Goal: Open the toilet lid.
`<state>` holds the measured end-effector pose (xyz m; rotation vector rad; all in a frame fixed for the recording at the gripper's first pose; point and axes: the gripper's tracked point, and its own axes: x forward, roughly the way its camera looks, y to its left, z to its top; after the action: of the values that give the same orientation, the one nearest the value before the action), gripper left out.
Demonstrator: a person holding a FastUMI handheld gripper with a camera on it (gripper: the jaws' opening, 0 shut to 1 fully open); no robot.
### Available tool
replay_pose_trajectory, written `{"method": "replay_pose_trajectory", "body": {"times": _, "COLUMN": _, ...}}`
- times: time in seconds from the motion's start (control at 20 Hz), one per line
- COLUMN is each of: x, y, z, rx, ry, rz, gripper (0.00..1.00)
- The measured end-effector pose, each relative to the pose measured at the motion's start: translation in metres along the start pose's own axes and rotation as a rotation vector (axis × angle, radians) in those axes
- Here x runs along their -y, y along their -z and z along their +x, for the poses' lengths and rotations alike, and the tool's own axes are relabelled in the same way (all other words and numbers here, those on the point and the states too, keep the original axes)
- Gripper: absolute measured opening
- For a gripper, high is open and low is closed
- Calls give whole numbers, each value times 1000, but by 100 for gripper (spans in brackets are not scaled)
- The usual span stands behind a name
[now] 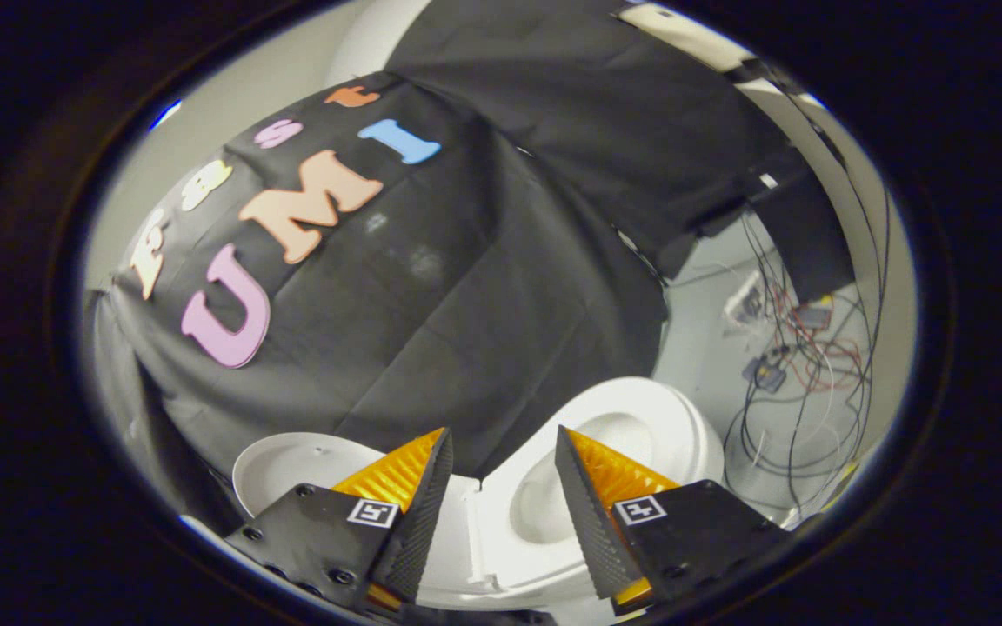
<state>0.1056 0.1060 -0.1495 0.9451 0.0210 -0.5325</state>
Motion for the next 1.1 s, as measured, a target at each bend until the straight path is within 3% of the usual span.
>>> {"method": "replay_pose_trajectory", "body": {"times": 0.25, "x": 65, "y": 29, "z": 16, "rx": -107, "ry": 186, "rz": 59, "gripper": 75}}
{"method": "replay_pose_trajectory", "body": {"times": 0.35, "x": 107, "y": 44, "z": 13, "rx": -154, "ry": 306, "rz": 56, "gripper": 64}}
{"method": "replay_pose_trajectory", "body": {"times": 0.45, "x": 115, "y": 51, "z": 21, "rx": -189, "ry": 303, "rz": 92, "gripper": 54}}
{"method": "replay_pose_trajectory", "body": {"times": 0.6, "x": 117, "y": 73, "z": 36, "rx": -260, "ry": 275, "rz": 165, "gripper": 18}}
{"method": "replay_pose_trajectory", "body": {"times": 0.85, "x": 133, "y": 85, "z": 33, "rx": -296, "ry": 320, "rz": 149, "gripper": 17}}
{"method": "replay_pose_trajectory", "body": {"times": 0.9, "x": 126, "y": 90, "z": 33, "rx": -301, "ry": 269, "rz": 174, "gripper": 17}}
{"method": "replay_pose_trajectory", "body": {"times": 1.0, "x": 122, "y": 88, "z": 31, "rx": -312, "ry": 279, "rz": 149, "gripper": 1}}
{"method": "replay_pose_trajectory", "body": {"times": 1.1, "x": 122, "y": 86, "z": 32, "rx": -310, "ry": 274, "rz": 129, "gripper": 2}}
